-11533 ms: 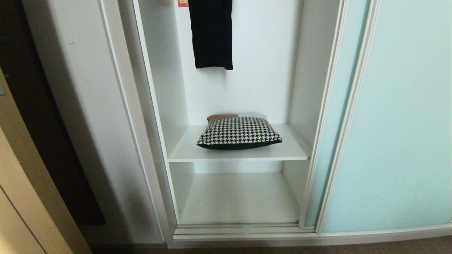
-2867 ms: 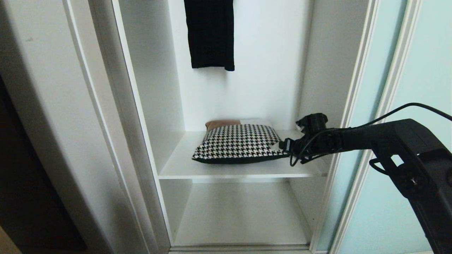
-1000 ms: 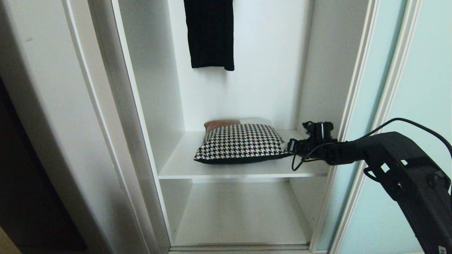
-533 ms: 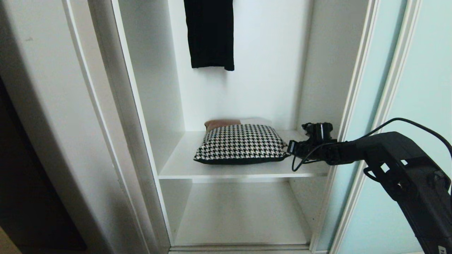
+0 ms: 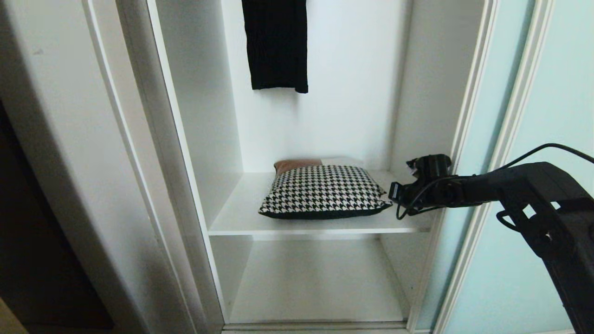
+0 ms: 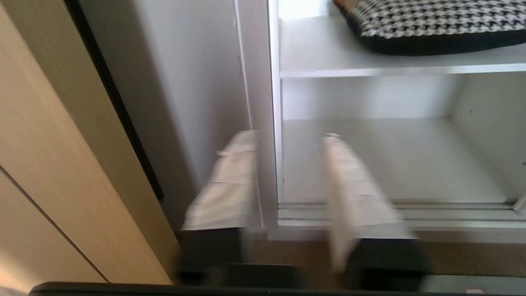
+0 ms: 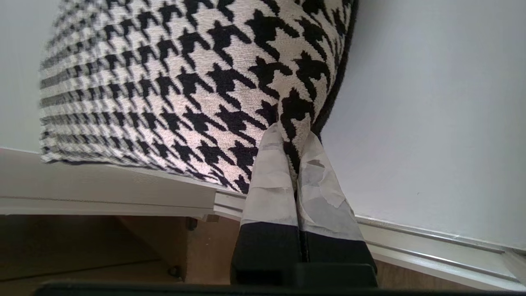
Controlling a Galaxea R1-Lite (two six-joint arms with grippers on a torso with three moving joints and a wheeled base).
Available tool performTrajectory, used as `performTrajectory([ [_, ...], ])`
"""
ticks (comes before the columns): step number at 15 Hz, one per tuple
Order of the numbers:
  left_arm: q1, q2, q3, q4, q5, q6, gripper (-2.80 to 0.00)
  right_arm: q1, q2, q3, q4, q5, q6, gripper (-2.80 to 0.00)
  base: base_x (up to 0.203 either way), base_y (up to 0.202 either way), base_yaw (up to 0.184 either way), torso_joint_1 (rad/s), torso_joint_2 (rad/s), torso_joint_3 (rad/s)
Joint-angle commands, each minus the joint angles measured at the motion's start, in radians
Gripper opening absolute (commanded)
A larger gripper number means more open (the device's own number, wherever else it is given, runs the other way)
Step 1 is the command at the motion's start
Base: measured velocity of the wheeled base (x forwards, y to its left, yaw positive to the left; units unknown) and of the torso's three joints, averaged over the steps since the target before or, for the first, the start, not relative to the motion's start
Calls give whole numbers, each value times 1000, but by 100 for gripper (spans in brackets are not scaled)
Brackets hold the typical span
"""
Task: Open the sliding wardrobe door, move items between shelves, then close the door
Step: Place the pillow on the lower shelf
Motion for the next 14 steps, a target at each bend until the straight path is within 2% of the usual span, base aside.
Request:
performTrajectory([
  [1, 0, 88, -63, -8, 0, 5, 0, -2, -21, 36, -1, 1, 1, -280, 0, 0, 0, 0, 0, 0],
  [4, -1, 313, -187, -15, -6, 0, 0, -13, -40, 85, -4, 0, -5, -280, 0, 0, 0, 0, 0, 0],
  [9, -10, 930, -496, -134, -78, -61, 0, -43, -76, 141, -16, 2, -31, -280, 0, 0, 0, 0, 0, 0],
  [11, -48, 1157, -639, -164, -106, -116, 0, -43, -87, 150, -26, 17, -38, -280, 0, 0, 0, 0, 0, 0],
  [14, -149, 1465, -842, -193, -134, -245, 0, -43, -99, 153, -29, 20, -39, -280, 0, 0, 0, 0, 0, 0],
])
